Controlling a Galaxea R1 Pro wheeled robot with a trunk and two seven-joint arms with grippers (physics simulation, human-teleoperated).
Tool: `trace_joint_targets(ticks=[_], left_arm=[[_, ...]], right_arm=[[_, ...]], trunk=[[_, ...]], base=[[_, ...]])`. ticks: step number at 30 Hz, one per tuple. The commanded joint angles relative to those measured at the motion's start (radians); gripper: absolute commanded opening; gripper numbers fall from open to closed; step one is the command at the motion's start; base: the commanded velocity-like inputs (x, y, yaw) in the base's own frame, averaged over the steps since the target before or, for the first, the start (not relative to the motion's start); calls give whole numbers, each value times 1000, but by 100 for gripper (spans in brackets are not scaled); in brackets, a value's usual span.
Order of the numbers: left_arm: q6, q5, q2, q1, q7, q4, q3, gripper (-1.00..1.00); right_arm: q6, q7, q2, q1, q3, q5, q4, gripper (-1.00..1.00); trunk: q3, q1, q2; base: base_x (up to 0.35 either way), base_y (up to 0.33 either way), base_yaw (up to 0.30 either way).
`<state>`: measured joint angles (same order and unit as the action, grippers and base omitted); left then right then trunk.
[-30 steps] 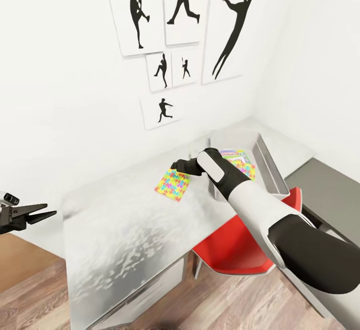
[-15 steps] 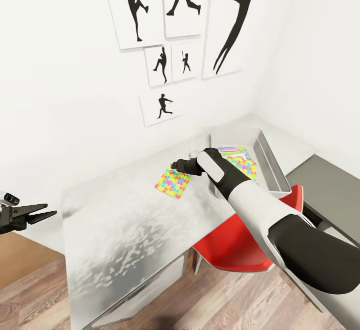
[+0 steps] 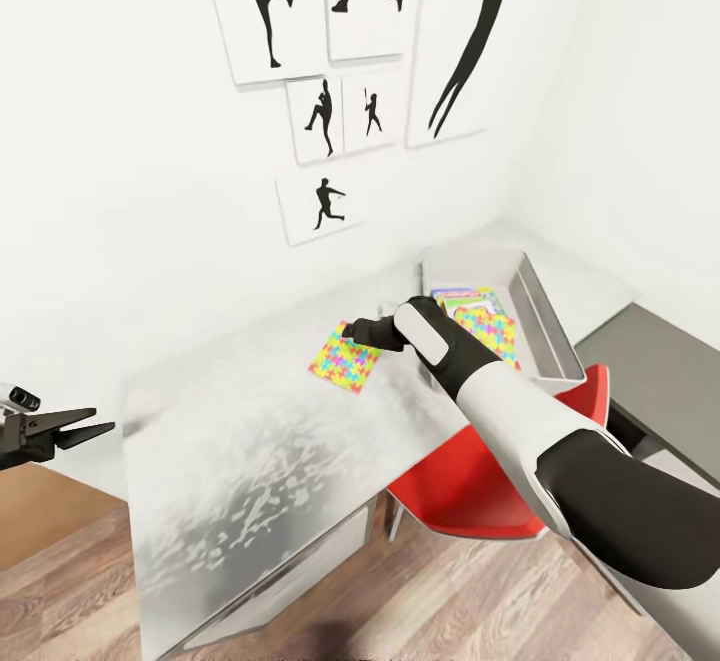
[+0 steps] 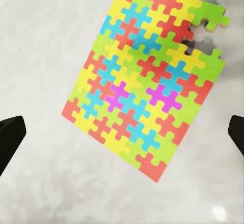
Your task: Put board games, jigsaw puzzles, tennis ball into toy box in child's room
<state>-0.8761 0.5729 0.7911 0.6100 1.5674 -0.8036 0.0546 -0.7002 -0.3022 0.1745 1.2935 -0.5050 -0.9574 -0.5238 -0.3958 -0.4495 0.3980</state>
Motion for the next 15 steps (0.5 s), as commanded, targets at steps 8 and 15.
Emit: trace_joint_targets(ticks=[8, 15], left_arm=[[-11, 1, 0, 0, 3, 0, -1, 100], [-11, 1, 2, 0, 3, 0, -1, 100]], right_arm=[[-3, -12, 0, 4, 3, -11, 1, 100], [-4, -12, 0, 12, 4, -11, -4, 100]], trunk=[[-15, -1, 2], [-26, -1, 2]], base=[[0, 0, 29], [10, 2, 59]])
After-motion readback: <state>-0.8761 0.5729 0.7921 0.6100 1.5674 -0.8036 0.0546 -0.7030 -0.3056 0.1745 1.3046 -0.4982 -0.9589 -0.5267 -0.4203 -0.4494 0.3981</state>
